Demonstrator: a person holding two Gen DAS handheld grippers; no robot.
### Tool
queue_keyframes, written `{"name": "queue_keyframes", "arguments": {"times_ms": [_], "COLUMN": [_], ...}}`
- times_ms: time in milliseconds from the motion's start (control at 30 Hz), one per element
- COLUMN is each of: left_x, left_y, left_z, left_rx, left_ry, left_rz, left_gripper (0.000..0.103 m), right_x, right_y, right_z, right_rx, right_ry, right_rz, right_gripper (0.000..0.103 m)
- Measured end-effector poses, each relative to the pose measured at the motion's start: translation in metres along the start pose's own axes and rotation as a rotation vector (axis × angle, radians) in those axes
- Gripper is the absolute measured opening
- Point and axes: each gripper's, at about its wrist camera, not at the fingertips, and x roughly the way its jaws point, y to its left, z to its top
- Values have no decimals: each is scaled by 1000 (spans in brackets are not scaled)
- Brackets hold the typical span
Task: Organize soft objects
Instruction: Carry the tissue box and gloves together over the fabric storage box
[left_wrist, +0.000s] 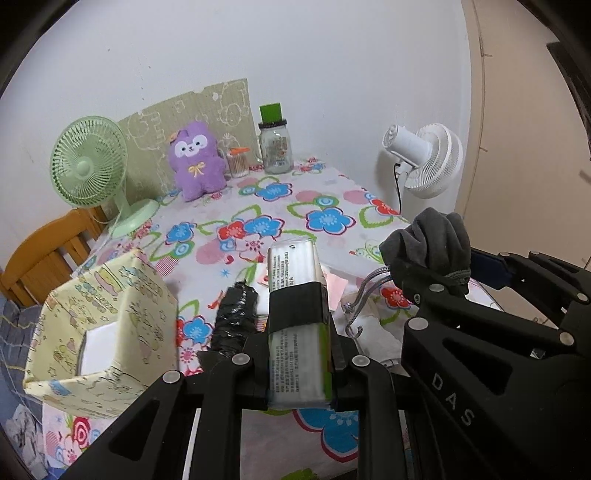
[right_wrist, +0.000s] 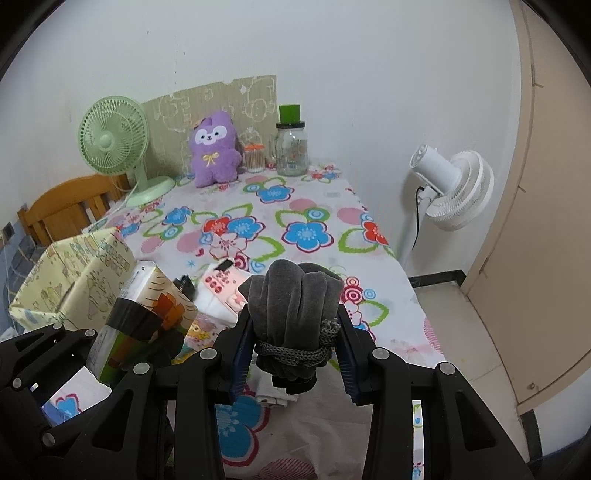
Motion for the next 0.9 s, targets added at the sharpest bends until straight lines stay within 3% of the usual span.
{"name": "queue_keyframes", "arguments": {"times_ms": [900], "left_x": [-55], "left_y": [53], "left_z": [25], "left_rx": [-48], "left_ry": [-80], "left_rz": [60], "left_gripper": [19], "right_x": [-50], "right_y": [59], "right_z": [44], "right_rx": [-34], "right_ry": [-80], "right_rz": [-9], "right_gripper": [45]}}
